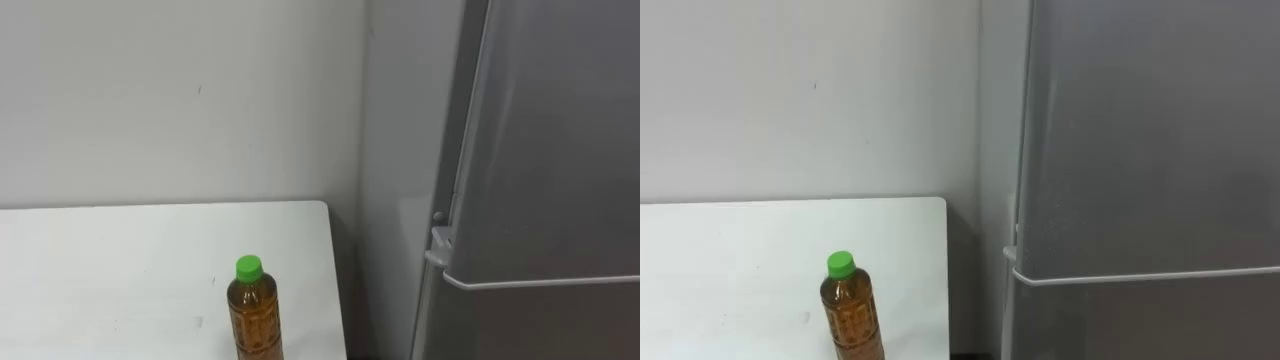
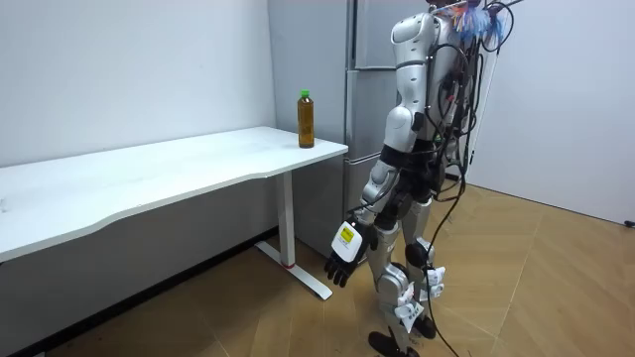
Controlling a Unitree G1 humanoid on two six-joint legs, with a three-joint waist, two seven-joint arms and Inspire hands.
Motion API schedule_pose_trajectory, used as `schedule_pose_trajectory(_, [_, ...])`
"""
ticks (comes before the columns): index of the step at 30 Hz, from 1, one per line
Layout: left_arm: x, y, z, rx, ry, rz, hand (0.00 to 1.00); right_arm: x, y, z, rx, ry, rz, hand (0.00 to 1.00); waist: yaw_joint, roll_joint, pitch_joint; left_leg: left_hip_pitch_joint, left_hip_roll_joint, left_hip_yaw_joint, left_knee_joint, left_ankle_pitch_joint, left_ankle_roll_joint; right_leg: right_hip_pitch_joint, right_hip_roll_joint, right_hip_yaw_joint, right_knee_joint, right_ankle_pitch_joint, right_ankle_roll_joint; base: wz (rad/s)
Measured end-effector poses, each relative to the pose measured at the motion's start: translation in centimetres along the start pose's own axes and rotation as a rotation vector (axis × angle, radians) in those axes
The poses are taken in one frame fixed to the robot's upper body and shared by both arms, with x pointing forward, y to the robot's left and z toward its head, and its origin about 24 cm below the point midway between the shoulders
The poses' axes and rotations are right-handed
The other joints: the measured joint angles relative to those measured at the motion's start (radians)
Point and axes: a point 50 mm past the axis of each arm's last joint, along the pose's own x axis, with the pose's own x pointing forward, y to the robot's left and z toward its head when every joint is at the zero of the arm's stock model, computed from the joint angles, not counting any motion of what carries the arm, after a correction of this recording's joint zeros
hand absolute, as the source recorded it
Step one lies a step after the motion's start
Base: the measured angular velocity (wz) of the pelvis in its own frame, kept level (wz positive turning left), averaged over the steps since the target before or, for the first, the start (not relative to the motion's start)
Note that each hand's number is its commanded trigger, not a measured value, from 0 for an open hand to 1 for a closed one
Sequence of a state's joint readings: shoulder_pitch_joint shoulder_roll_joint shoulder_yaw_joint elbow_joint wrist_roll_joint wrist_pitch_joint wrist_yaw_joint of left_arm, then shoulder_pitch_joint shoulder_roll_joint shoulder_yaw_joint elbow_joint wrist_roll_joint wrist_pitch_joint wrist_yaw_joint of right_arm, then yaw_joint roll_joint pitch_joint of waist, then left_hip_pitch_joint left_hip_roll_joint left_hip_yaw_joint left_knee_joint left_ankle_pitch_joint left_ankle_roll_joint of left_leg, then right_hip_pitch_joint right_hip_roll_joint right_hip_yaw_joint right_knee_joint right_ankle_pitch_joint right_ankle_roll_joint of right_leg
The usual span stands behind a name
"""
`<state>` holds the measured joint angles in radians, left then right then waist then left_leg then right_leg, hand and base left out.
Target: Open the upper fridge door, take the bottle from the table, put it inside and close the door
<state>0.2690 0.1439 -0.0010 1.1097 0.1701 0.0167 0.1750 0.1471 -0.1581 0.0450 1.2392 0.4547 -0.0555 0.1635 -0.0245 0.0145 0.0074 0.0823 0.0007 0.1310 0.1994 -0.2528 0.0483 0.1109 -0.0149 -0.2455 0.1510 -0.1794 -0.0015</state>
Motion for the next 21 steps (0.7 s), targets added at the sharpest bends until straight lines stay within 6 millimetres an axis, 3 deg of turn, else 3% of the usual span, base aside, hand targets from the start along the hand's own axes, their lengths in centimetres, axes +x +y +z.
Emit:
schedule_pose_trajectory(15, [-0.1, -0.5, -0.6, -0.003, 0.036, 0.000, 0.00, 0.0, -0.1, -0.1, 0.006, 0.006, -0.004, 0.00, -0.004, -0.001, -0.0036, 0.000, 0.000, 0.000, 0.005, 0.000, 0.000, 0.003, -0.001, 0.000, 0.001, 0.000, 0.000, 0.00])
schedule_pose_trajectory(21, [-0.1, 0.4, -1.2, -0.126, 0.075, 0.068, 0.00, -0.1, -0.3, -0.4, 0.014, 0.022, -0.025, 0.00, 0.002, -0.002, -0.0074, 0.017, 0.000, -0.002, 0.005, 0.000, 0.000, 0.021, -0.001, -0.004, 0.002, 0.000, 0.000, 0.01])
